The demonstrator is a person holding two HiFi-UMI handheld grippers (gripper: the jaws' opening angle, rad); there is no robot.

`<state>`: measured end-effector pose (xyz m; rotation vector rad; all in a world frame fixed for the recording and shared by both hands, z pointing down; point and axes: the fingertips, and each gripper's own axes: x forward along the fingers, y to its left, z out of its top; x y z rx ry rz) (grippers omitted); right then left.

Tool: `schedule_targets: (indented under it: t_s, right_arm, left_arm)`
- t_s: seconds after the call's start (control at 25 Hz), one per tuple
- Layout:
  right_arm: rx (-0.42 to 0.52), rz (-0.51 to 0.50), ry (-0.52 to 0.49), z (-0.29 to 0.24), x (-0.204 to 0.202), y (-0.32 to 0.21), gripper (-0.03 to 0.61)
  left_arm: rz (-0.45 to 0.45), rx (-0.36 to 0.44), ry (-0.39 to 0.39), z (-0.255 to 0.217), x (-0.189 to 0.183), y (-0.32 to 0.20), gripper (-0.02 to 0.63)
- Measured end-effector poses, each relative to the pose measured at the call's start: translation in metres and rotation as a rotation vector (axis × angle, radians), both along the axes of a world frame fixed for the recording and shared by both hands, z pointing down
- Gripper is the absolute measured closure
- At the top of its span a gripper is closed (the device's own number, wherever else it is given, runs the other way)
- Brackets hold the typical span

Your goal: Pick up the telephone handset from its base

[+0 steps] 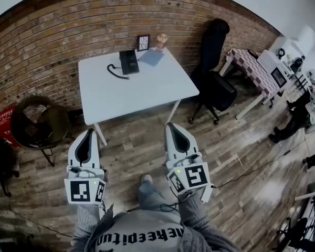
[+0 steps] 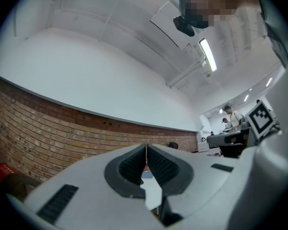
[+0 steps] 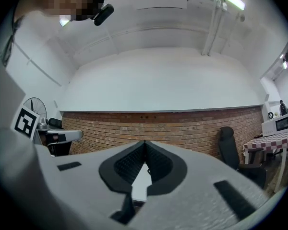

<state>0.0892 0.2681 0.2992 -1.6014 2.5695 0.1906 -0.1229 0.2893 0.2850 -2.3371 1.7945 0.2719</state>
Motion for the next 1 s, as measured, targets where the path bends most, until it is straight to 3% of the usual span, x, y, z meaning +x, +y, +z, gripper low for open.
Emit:
schedule_targets:
  t_s: [0.56,0.8,1.0]
  right_arm:
    - [0.004,-0.109,0.014,-0.018,0.041,-0.178,0.574]
    - [0.002,-0.145,0.008,-0.014,0.061,-0.223,0.574]
    - [-0.016,-0.152,-0.015,-0.003,0.069,-0.252,0.574]
  left_arm:
    - [-0.058,0.024,-0.002,-0.026,0.058,-0.165,0.602]
    - [-0.085,0.032,-0.012,-0.027,0.085,-0.203,0.601]
    - [-0.118,0.010,-0.022,-0.018,0.084,-0.223,0.602]
